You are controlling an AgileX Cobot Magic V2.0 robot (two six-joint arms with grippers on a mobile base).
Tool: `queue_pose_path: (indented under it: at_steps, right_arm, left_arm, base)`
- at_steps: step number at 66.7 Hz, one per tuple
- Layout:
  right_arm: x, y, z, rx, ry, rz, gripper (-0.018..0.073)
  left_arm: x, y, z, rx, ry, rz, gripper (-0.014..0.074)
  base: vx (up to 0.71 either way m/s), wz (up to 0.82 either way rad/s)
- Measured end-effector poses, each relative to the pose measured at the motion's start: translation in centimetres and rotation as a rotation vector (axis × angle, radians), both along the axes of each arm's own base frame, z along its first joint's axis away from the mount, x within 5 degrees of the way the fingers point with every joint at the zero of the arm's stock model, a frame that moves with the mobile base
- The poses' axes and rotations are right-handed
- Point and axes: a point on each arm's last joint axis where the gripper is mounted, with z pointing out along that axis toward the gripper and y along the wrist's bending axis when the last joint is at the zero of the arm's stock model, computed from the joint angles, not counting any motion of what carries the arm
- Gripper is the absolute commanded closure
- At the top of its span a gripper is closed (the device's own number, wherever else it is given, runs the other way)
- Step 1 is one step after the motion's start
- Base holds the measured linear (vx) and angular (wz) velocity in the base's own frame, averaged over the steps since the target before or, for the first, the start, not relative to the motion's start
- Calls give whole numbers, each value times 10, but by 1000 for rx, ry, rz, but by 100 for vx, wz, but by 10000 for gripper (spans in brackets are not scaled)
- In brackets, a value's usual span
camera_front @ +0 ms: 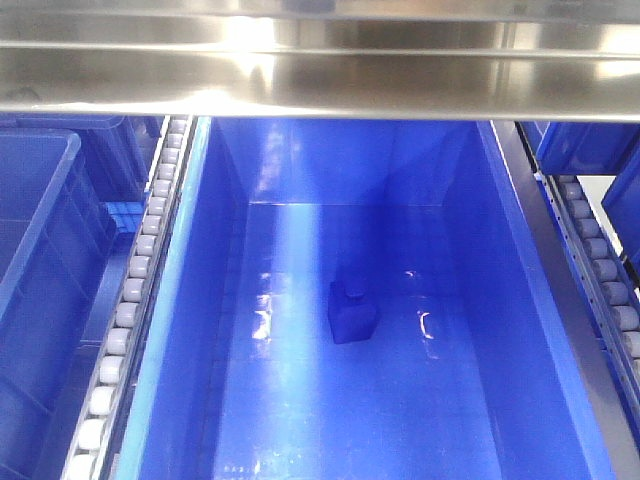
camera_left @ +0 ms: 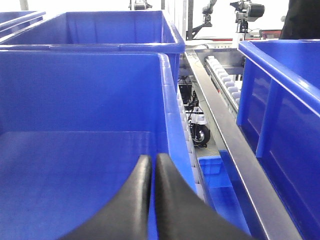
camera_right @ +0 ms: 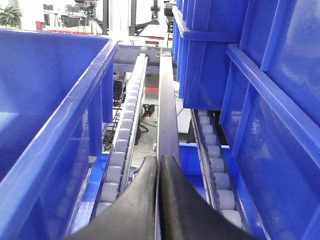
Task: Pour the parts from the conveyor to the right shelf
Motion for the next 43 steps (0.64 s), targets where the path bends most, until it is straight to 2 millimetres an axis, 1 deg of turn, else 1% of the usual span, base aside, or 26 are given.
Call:
queue_pose_path:
  at_steps: [43]
  right_arm:
    - [0,0,0,0,0,0,568]
  left_arm:
    - [0,0,0,0,0,0,603]
  base:
    - [0,0]
